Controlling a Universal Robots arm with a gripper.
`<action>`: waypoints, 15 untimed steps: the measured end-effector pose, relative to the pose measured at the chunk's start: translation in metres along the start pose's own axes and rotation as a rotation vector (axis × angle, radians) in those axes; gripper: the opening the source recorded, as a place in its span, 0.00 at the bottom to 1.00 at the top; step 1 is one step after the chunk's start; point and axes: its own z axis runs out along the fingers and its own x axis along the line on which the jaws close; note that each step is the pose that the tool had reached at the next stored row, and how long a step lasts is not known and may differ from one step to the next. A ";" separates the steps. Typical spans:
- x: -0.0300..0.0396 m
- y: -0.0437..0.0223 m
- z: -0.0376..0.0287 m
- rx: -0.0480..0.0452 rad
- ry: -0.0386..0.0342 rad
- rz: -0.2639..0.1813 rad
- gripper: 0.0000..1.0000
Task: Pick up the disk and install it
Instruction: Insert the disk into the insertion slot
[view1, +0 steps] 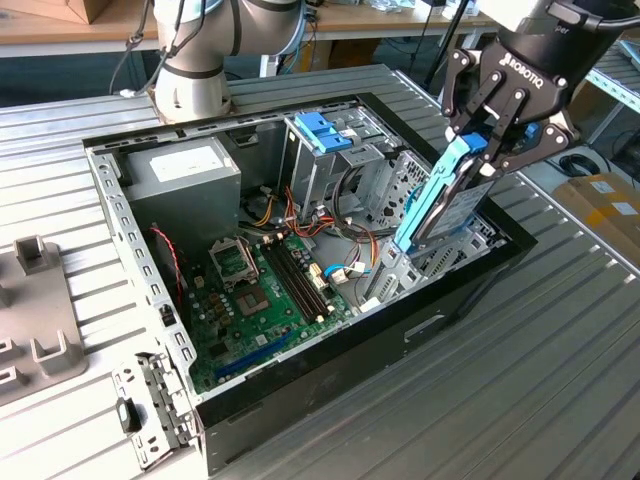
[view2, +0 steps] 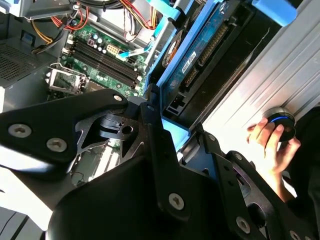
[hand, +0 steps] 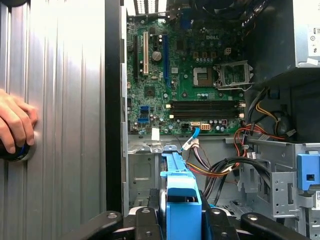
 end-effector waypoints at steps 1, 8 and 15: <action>0.0000 -0.0001 0.0007 0.0000 0.0009 0.000 0.37; 0.0001 -0.0004 0.0064 -0.0002 0.0010 0.000 0.37; 0.0004 -0.0009 0.0156 -0.0002 0.0010 0.000 0.37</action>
